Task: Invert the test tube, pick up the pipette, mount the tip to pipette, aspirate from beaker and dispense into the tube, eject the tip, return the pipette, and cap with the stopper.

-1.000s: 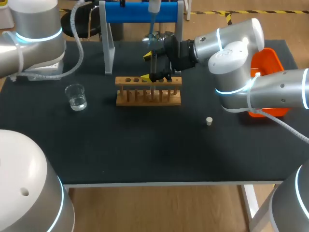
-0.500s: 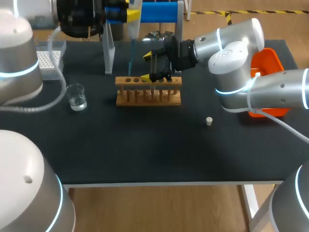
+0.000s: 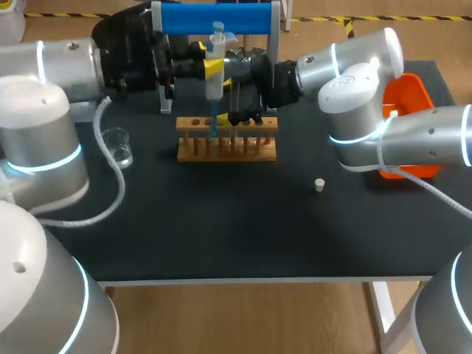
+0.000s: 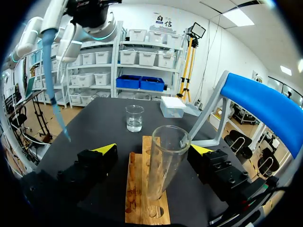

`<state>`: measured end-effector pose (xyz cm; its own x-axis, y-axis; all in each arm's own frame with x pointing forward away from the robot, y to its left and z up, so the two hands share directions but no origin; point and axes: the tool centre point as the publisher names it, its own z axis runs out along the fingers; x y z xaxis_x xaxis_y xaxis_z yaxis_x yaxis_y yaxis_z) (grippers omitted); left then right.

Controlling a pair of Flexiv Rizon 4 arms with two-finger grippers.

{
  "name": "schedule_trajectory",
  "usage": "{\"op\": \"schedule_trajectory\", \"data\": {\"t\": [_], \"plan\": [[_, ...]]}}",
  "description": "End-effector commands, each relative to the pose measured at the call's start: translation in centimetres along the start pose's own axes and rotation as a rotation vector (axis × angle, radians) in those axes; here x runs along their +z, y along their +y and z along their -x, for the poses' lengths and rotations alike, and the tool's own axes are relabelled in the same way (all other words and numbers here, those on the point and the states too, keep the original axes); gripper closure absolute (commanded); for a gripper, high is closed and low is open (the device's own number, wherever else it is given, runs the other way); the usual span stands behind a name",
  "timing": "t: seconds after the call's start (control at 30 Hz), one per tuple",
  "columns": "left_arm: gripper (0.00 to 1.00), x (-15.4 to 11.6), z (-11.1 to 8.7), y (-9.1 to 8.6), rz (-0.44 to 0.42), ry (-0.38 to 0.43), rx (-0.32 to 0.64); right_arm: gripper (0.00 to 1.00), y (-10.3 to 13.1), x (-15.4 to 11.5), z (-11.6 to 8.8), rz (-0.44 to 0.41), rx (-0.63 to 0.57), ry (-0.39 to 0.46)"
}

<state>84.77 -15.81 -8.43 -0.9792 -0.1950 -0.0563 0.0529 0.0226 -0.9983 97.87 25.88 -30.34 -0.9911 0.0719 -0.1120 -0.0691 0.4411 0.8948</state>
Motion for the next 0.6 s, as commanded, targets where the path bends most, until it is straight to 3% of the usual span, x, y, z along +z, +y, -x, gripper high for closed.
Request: {"op": "schedule_trajectory", "data": {"t": [0.03,0.6], "plan": [[1.0,1.38,0.48,1.32,-0.034,0.009,0.0,0.0,-0.02,-0.11,0.04,-0.001,0.0,0.003],[1.0,2.3,-0.09,2.22,-0.048,0.112,0.007,0.0,-0.02,-0.11,0.04,-0.001,0.0,0.003]]}}
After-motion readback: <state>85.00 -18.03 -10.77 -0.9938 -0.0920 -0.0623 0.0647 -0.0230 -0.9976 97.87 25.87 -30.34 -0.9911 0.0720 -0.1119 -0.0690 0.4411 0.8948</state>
